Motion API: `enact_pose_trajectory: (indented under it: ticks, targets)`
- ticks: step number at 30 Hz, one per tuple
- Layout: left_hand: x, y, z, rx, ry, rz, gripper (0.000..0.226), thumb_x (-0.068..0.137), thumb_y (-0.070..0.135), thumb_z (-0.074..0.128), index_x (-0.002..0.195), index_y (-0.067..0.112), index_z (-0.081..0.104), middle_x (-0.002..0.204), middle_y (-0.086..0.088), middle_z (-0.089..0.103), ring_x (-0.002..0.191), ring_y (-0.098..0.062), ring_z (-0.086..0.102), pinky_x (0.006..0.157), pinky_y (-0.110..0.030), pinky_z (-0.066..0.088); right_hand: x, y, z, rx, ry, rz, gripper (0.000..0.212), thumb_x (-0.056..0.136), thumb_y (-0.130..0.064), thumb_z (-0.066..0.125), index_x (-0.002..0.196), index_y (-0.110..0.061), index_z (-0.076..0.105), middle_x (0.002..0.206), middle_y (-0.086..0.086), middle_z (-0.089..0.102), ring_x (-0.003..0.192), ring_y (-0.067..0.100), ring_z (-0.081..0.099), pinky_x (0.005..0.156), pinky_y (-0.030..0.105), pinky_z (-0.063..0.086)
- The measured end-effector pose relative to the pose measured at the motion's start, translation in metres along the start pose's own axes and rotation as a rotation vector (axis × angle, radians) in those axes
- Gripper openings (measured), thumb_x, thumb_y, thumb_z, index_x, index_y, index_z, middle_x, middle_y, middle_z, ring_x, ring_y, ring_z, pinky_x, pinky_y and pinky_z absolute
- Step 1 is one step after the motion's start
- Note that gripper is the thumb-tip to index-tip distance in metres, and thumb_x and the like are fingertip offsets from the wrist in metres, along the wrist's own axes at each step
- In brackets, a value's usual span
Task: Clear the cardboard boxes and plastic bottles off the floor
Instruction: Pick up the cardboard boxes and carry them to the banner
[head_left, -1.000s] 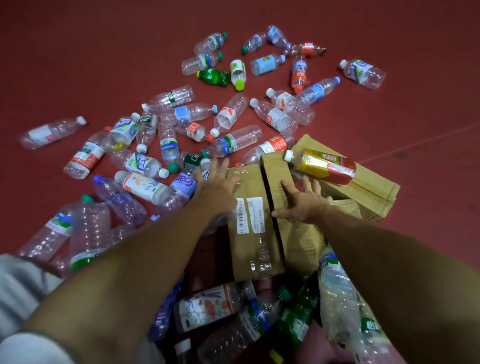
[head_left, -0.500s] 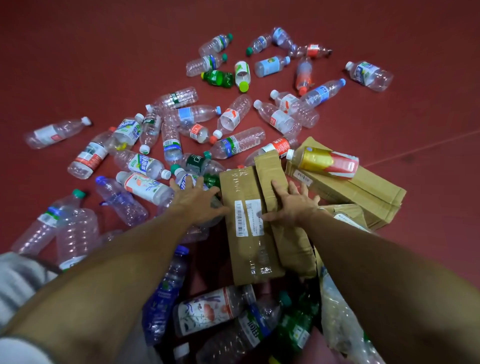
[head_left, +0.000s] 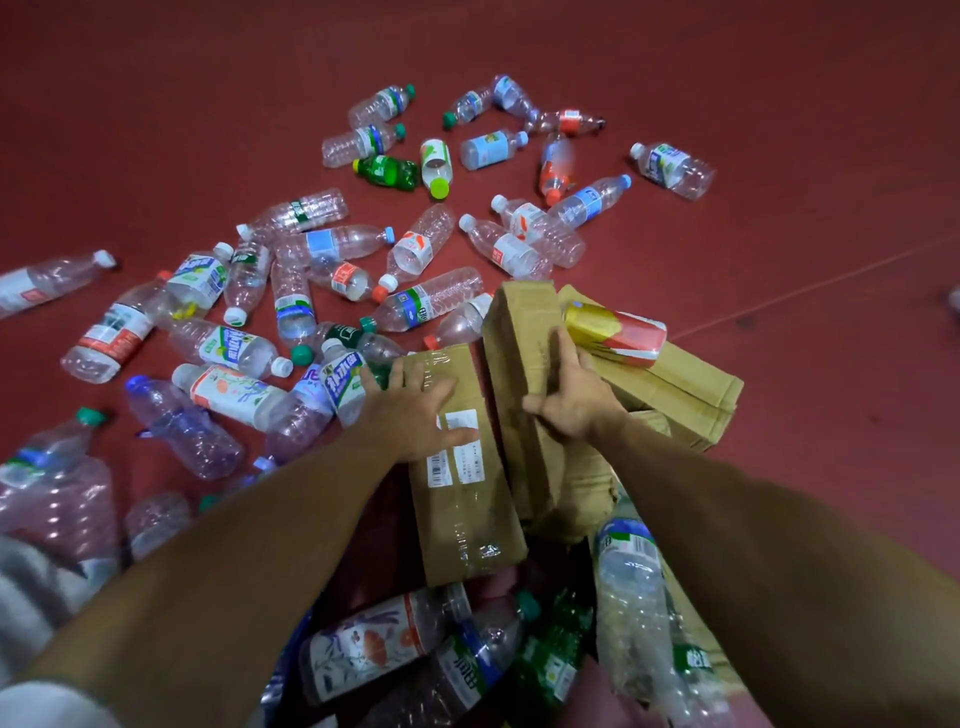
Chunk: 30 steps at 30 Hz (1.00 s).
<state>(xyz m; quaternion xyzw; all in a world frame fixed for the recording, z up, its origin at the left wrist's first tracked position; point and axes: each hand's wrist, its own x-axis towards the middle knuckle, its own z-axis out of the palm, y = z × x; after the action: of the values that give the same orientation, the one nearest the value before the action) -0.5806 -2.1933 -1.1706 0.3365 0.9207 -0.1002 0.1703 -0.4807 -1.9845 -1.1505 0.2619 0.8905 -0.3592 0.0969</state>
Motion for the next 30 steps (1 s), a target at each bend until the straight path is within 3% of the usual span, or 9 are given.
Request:
enact_pose_trajectory:
  ticks: [3,9,13,18,23,27,30]
  targets:
    - [0.006,0.016,-0.004,-0.015,0.033,0.04,0.097,0.075,0.094,0.025,0.154,0.039,0.018,0.165,-0.012,0.013,0.151,-0.037,0.006,0.113,-0.073,0.005,-0.01,0.016,-0.013,0.11,0.057,0.037,0.104,0.086,-0.029,0.074,0.161,-0.025,0.001,0.161,0.013,0.02,0.143,0.034,0.035,0.116,0.035,0.027]
    - [0.015,0.049,-0.011,-0.066,-0.036,0.084,0.1,0.074,0.096,0.025,0.157,0.044,0.005,0.167,-0.012,-0.002,0.153,-0.035,-0.001,0.113,-0.071,0.001,-0.021,0.056,-0.033,0.219,0.141,0.091,0.074,0.093,-0.03,0.067,0.157,-0.026,0.029,0.154,0.01,0.036,0.139,0.028,0.041,0.117,0.037,0.032]
    - [0.012,0.059,-0.005,-0.098,-0.07,0.087,0.103,0.07,0.097,0.025,0.156,0.045,0.002,0.167,-0.01,-0.006,0.153,-0.034,-0.002,0.116,-0.069,0.012,-0.022,0.067,-0.04,0.189,0.168,0.114,0.07,0.096,-0.039,0.063,0.157,-0.027,0.028,0.156,0.01,0.038,0.139,0.029,0.042,0.115,0.036,0.033]
    - [0.005,0.054,0.008,-0.218,-0.079,0.074,0.115,0.054,0.103,0.011,0.154,0.049,-0.003,0.167,-0.008,0.0,0.153,-0.03,0.002,0.114,-0.068,0.017,-0.013,0.049,-0.039,-0.009,0.226,-0.018,0.073,0.094,-0.012,0.059,0.156,-0.032,0.026,0.158,0.005,0.026,0.136,0.032,0.043,0.112,0.034,0.035]
    - [0.001,0.062,-0.002,-0.339,-0.17,0.135,0.096,0.076,0.091,0.033,0.154,0.051,-0.008,0.167,-0.005,-0.01,0.154,-0.028,-0.007,0.118,-0.064,0.007,-0.016,0.055,-0.039,0.006,0.255,-0.001,0.062,0.099,-0.012,0.053,0.155,-0.03,0.033,0.155,0.005,0.035,0.134,0.029,0.047,0.109,0.033,0.037]
    - [0.006,0.081,-0.006,-0.468,-0.186,0.181,0.093,0.078,0.088,0.04,0.151,0.057,-0.008,0.168,0.002,-0.009,0.154,-0.025,-0.007,0.121,-0.058,0.007,-0.022,0.065,-0.051,0.059,0.344,0.073,0.051,0.101,-0.018,0.051,0.15,-0.029,0.043,0.142,0.007,0.052,0.124,0.031,0.055,0.104,0.034,0.043]
    - [0.012,0.093,-0.007,-0.543,-0.167,0.213,0.096,0.075,0.089,0.045,0.149,0.06,-0.009,0.168,0.002,-0.006,0.154,-0.024,-0.005,0.123,-0.05,0.008,-0.023,0.069,-0.064,0.022,0.332,0.169,0.055,0.1,-0.033,0.054,0.152,-0.036,0.037,0.147,0.005,0.053,0.13,0.03,0.053,0.106,0.037,0.044]
